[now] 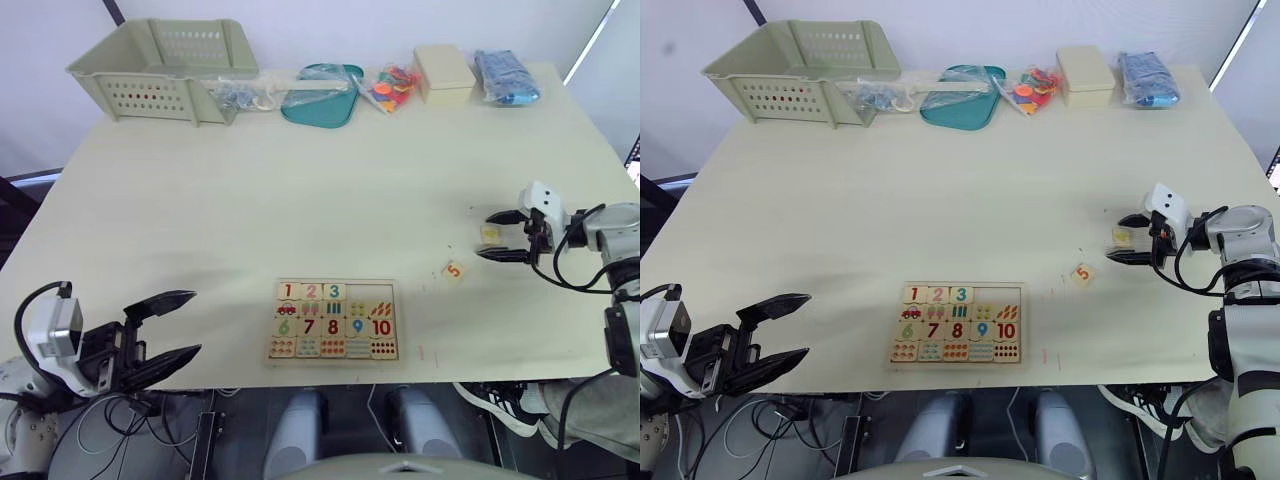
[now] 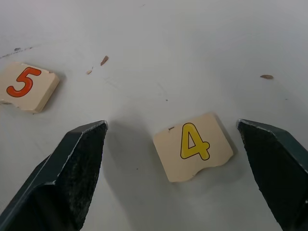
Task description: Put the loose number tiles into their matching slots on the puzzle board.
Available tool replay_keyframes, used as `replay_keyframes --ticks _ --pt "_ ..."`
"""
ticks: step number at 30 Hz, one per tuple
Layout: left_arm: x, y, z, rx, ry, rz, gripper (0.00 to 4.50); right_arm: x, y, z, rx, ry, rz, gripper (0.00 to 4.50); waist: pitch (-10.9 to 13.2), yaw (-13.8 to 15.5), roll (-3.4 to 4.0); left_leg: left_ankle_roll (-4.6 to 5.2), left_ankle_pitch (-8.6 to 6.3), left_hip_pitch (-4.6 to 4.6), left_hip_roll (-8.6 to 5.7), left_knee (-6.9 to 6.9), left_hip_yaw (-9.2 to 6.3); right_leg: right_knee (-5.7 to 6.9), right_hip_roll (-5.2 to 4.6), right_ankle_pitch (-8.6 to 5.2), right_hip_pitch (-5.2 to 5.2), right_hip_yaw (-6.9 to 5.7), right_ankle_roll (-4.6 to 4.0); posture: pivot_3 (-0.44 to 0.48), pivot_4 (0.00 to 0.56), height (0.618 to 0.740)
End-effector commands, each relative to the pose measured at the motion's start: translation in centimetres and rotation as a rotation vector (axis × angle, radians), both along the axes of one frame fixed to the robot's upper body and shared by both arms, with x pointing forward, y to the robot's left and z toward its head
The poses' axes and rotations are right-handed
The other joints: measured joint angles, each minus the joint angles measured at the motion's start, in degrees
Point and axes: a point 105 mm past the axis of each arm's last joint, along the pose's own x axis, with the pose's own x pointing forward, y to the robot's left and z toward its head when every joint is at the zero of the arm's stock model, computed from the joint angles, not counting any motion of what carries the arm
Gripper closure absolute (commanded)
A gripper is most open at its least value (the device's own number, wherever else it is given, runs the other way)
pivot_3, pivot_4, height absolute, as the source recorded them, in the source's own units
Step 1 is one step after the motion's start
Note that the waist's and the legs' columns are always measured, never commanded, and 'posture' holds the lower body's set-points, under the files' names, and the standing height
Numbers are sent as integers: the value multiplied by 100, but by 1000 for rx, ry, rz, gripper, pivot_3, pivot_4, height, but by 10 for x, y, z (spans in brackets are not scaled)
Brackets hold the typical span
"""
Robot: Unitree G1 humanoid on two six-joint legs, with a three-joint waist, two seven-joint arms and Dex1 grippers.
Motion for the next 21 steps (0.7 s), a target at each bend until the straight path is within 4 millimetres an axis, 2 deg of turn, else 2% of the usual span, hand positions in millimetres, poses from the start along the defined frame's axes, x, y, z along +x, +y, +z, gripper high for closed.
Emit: replay_keyframes --ticks 1,11,13,14,17,21 --pt "-4 0 4 16 -24 -36 0 -4 -10 2 -34 -20 -2 760 0 0 0 0 0 0 0 0 0 0 0 0 0 0 0 0 150 740" --pt "-3 0 5 21 -32 -40 0 -4 -12 0 -51 -18 -9 760 0 1 0 0 0 2 0 1 0 2 0 0 2 -1 0 0 150 740" --pt "-3 -1 5 22 -33 -40 0 -4 -13 -2 -53 -16 -14 1302 0 1 0 0 0 2 0 1 1 2 0 0 2 -1 0 0 150 740" --pt "-3 -1 5 23 -35 -39 0 -5 -13 -3 -55 -15 -17 1398 0 1 0 0 0 2 0 1 1 2 0 0 2 0 0 0 150 740" --pt "-3 -2 4 24 -37 -40 0 -5 -14 -5 -51 -15 -29 2995 -1 0 -1 0 0 4 0 1 0 2 0 0 4 0 0 0 150 740" --pt "-3 -3 3 23 -41 -38 0 -5 -17 -1 -11 -32 -55 3060 -1 7 -1 0 0 5 0 4 0 2 0 1 8 -1 0 0 150 740"
